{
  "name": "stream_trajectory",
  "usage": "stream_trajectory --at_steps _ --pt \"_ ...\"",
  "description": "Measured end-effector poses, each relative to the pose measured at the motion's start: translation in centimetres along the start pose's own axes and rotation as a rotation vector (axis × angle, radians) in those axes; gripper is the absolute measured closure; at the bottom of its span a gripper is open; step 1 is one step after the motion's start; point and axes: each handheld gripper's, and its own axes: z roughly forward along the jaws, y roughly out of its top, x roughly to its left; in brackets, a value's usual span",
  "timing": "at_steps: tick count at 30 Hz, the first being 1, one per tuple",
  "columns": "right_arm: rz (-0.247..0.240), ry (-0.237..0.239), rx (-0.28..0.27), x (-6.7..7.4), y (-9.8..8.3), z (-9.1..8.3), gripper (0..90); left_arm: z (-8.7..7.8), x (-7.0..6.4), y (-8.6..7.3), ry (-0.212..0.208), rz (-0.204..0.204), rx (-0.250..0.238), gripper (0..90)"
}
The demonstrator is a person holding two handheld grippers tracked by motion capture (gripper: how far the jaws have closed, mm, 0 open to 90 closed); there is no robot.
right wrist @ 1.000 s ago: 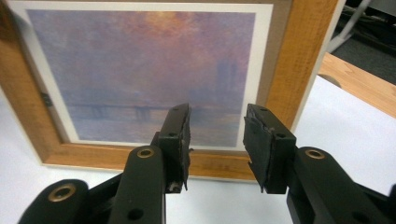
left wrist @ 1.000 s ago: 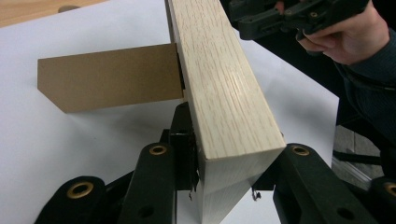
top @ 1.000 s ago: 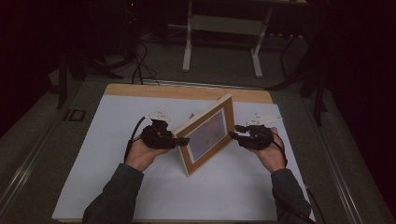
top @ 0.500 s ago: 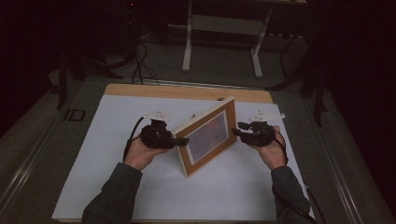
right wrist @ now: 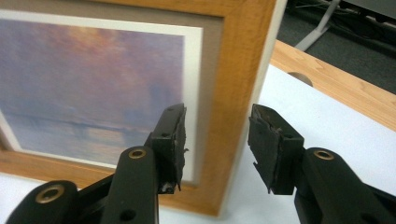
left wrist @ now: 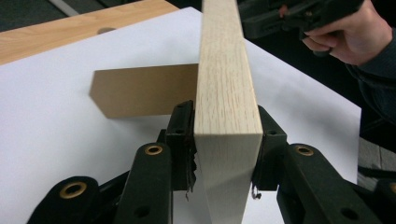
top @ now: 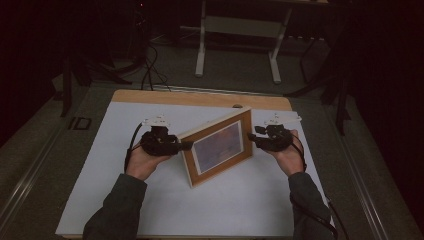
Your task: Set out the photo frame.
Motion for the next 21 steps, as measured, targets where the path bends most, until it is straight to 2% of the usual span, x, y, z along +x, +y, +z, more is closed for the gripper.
stream_trajectory --at_steps 6,10,21 --pt "0.004 -0.020 -0.001 -0.3 0.0 0.2 51.7 -0.9 1.1 -0.2 0.020 -0.010 -0.019 68.9" --pt "0.006 -0.017 -0.005 -0.4 0.3 0.3 50.0 -1.0 1.5 -0.3 0.020 -0.013 -0.024 70.0" --pt "-0.014 0.033 -0.010 -0.5 2.0 1.4 47.2 -1.0 1.6 -0.1 0.029 -0.003 -0.017 70.2"
